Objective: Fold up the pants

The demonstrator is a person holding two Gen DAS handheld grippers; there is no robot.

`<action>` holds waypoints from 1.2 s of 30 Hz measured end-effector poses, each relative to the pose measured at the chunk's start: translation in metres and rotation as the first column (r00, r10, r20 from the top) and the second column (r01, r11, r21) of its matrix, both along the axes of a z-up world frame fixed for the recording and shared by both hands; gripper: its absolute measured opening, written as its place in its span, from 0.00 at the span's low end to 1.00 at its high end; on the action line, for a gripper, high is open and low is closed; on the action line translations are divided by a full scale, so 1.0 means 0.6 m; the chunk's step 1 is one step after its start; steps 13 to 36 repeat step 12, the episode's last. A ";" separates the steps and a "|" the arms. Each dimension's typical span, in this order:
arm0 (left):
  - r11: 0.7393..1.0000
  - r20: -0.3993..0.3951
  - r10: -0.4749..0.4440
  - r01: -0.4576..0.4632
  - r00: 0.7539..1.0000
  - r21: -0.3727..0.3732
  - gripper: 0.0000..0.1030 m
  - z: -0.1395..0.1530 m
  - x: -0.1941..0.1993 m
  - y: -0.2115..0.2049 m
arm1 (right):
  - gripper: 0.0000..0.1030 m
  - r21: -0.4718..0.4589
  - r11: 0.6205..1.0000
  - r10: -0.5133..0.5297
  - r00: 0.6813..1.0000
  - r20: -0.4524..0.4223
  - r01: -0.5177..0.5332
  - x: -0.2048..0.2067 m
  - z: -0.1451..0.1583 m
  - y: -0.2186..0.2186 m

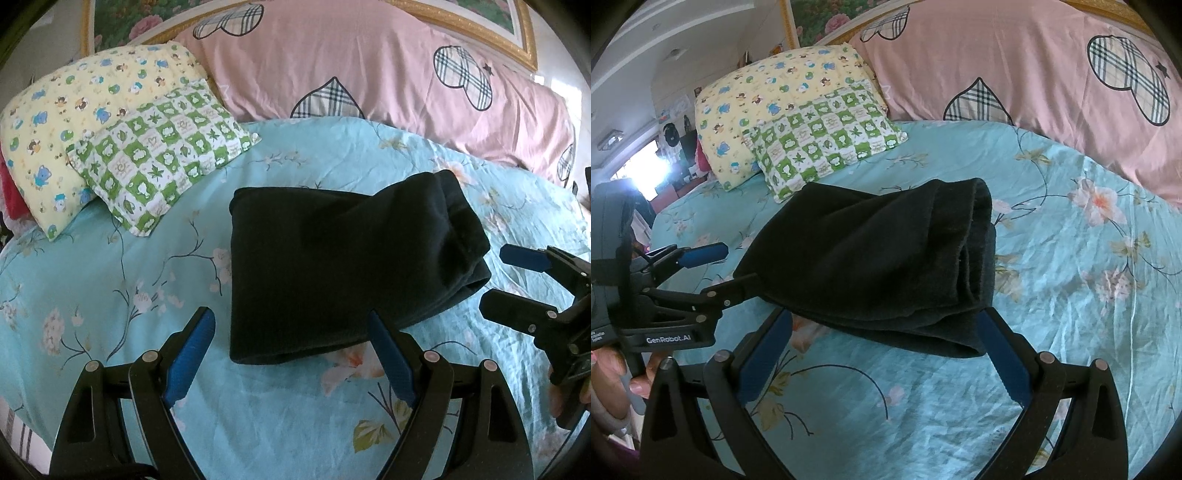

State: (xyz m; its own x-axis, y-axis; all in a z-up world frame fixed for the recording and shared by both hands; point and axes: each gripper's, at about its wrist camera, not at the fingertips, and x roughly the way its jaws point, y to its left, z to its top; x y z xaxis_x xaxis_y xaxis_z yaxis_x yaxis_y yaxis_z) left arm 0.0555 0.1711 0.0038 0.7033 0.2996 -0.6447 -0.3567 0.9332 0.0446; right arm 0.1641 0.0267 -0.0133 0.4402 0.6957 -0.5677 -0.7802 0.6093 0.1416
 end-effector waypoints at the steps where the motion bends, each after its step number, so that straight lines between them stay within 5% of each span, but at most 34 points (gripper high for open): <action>1: 1.000 0.002 0.000 0.000 1.000 0.001 0.82 0.001 0.000 0.000 | 0.97 0.001 1.000 -0.001 1.000 -0.003 0.001 0.001 -0.001 -0.001; 36: 1.000 -0.004 -0.011 0.011 1.000 0.010 0.82 0.010 0.012 -0.006 | 0.97 0.015 1.000 -0.019 1.000 -0.012 0.019 0.008 0.002 -0.010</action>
